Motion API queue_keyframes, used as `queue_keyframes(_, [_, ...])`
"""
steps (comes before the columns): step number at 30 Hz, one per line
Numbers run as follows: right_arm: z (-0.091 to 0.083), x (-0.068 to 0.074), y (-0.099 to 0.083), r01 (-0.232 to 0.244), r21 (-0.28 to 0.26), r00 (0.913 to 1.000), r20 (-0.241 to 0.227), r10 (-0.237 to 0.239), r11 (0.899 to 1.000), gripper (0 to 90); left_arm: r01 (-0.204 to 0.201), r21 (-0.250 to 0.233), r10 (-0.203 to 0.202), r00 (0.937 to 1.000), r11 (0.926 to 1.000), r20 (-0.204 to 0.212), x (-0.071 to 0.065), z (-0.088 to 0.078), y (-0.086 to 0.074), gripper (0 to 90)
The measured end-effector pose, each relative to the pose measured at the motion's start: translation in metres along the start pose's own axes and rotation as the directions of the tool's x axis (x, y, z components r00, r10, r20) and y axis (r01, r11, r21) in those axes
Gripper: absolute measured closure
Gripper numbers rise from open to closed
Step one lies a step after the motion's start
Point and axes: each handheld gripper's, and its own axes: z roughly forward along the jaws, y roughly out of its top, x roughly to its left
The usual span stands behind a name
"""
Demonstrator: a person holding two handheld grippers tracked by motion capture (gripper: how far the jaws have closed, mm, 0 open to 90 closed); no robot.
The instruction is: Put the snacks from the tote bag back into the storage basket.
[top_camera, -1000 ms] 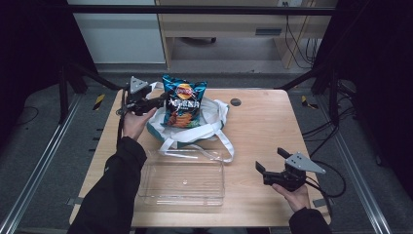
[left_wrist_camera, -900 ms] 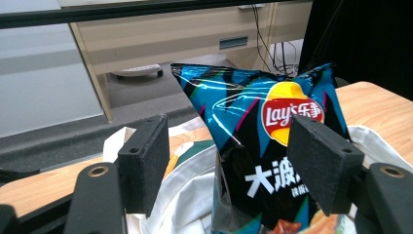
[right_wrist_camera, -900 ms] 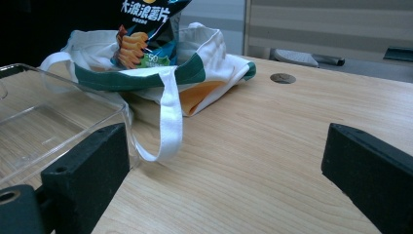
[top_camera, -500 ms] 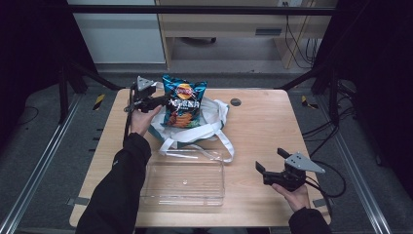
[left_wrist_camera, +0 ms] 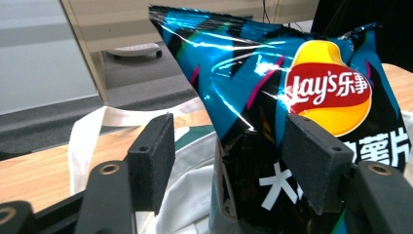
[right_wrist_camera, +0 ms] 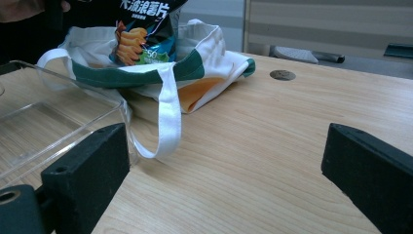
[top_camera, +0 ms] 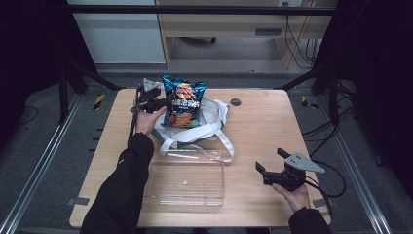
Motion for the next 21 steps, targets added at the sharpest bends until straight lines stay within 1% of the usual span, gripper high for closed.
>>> queue_keyframes(4, [0.0, 0.0, 0.0, -0.001, 0.002, 1.0, -0.002, 0.001, 1.0, 3.9, 0.009, 0.021, -0.01, 0.9996, 0.9997, 0.027, -0.002, 0.002, -0.002, 41.5])
queue_keyframes(5, [0.0, 0.0, 0.0, -0.002, 0.002, 1.0, -0.003, 0.002, 1.0, 3.9, 0.011, 0.027, -0.012, 0.9993, 0.9996, 0.036, -0.002, 0.003, -0.002, 43.9])
queue_keyframes(6, [0.0, 0.0, 0.0, -0.002, 0.002, 1.0, -0.002, 0.002, 1.0, 4.0, 0.022, 0.039, -0.023, 0.9986, 0.999, 0.048, -0.003, 0.003, -0.003, 46.2])
queue_keyframes(7, [0.0, 0.0, 0.0, -0.002, 0.003, 1.0, -0.002, 0.002, 1.0, 3.9, 0.024, 0.045, -0.027, 0.9983, 0.9987, 0.051, -0.003, 0.004, -0.003, 49.7])
queue_keyframes(9, [0.0, 0.0, 0.0, 0.0, 0.002, 1.0, -0.001, 0.0, 1.0, 3.9, 0.014, 0.062, -0.017, 0.9985, 0.998, 0.052, -0.005, 0.005, -0.004, 56.2])
queue_keyframes(10, [0.0, 0.0, 0.0, 0.0, 0.002, 1.0, -0.002, 0.0, 1.0, 3.9, 0.011, 0.063, -0.014, 0.9988, 0.998, 0.047, -0.005, 0.005, -0.004, 58.0])
queue_keyframes(11, [0.0, 0.0, 0.0, 0.001, 0.003, 1.0, -0.002, -0.001, 1.0, 4.0, 0.01, 0.068, -0.013, 0.999, 0.9977, 0.042, -0.006, 0.005, -0.003, 61.7])
queue_keyframes(13, [0.0, 0.0, 0.0, 0.001, 0.003, 1.0, -0.002, -0.001, 1.0, 3.9, 0.016, 0.075, -0.019, 0.9992, 0.9971, 0.036, -0.006, 0.005, -0.003, 67.4])
queue_keyframes(15, [0.0, 0.0, 0.0, 0.002, 0.003, 1.0, -0.003, -0.002, 1.0, 3.9, 0.021, 0.085, -0.024, 0.9988, 0.9961, 0.042, -0.006, 0.004, -0.003, 76.7])
queue_keyframes(17, [0.0, 0.0, 0.0, 0.001, 0.003, 1.0, -0.003, -0.001, 1.0, 3.9, 0.024, 0.096, -0.029, 0.9987, 0.9951, 0.042, -0.007, 0.004, -0.003, 81.8])
queue_keyframes(19, [0.0, 0.0, 0.0, 0.001, 0.003, 1.0, -0.003, -0.001, 1.0, 4.0, 0.017, 0.105, -0.021, 0.999, 0.9944, 0.039, -0.009, 0.005, -0.003, 85.9])
queue_keyframes(21, [0.0, 0.001, 0.0, 0.0, 0.004, 1.0, -0.003, 0.0, 1.0, 4.0, 0.004, 0.112, -0.008, 0.9994, 0.9937, 0.033, -0.011, 0.004, -0.003, 87.7])
